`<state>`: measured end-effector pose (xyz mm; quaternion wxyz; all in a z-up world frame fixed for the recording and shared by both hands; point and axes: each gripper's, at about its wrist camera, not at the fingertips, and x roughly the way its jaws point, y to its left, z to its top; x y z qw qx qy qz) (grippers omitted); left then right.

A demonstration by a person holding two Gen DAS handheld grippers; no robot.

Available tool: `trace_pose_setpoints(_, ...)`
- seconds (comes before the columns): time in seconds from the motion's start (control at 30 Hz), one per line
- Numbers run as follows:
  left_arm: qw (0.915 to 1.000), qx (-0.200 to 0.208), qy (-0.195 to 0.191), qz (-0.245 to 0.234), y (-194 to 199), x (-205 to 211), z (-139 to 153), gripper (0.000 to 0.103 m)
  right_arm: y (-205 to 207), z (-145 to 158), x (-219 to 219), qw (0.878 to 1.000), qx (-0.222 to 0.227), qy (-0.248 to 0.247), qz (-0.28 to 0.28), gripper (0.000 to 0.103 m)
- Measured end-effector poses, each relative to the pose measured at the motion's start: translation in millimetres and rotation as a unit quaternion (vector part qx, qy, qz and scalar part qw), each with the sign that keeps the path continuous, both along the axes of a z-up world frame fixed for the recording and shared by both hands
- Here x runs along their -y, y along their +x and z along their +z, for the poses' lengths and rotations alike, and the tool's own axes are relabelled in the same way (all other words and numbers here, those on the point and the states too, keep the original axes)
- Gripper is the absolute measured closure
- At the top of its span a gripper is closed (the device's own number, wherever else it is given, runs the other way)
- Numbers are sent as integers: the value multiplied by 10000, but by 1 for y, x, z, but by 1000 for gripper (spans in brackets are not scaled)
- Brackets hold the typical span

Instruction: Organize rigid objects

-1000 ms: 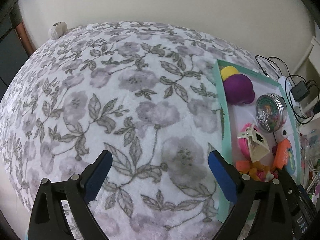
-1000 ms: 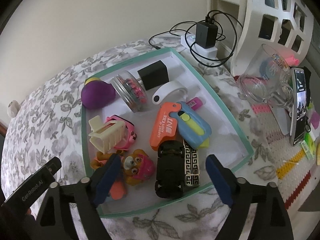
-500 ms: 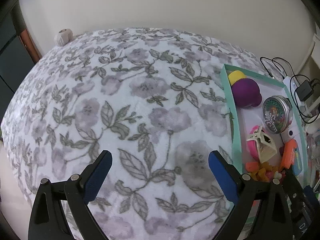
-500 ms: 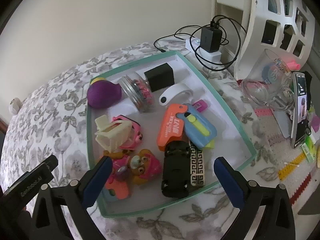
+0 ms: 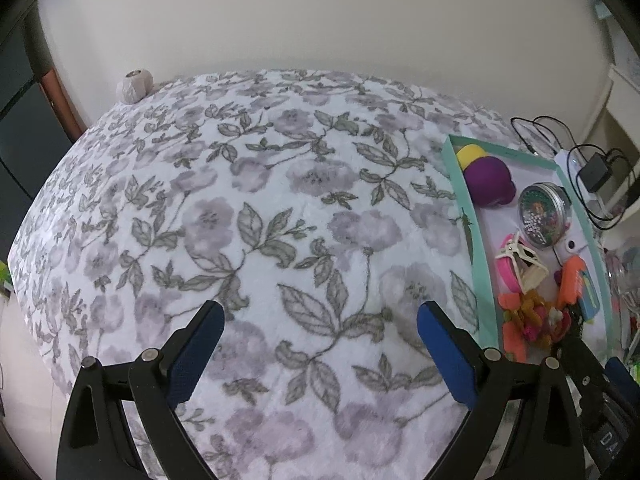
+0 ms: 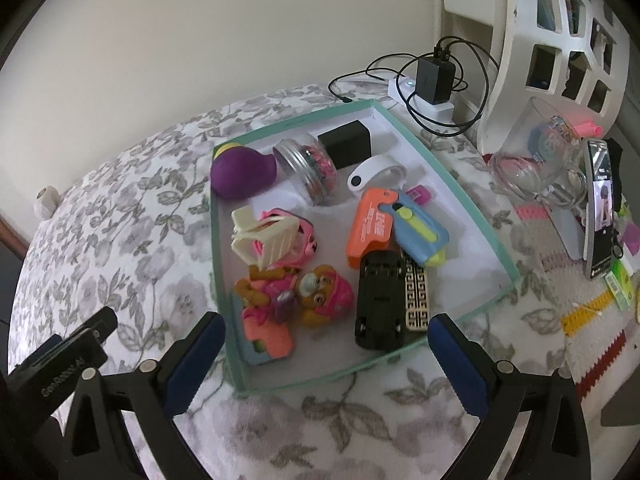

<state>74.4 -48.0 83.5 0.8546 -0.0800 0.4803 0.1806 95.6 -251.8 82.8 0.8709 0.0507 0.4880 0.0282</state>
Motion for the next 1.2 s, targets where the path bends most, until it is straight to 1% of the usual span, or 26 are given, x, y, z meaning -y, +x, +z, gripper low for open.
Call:
trace_pose_setpoints(0.2, 9998, 17, 78, -166, -20, 0, 7, 6, -17, 5, -2, 10000, 50, -22, 58, 0)
trace_pose_setpoints(0.47, 9997, -4, 91, -224, -41, -10, 9, 6, -32, 11, -4, 9998, 136, -24, 107, 0)
trace_pose_setpoints(0.67, 9998, 13, -20, -215, -54, -18, 11, 6, -41, 16, -7, 9997, 194, -34, 156, 0)
trace_pose_setpoints(0.93, 9994, -18, 73, -345, -61, -16, 13, 6, -50, 19, -10, 9994, 225, -86, 231, 0)
trace_pose_setpoints(1.2, 9993, -24, 19, -385, -66, -17, 14, 6, -56, 20, -9, 9994, 228, -99, 256, 0)
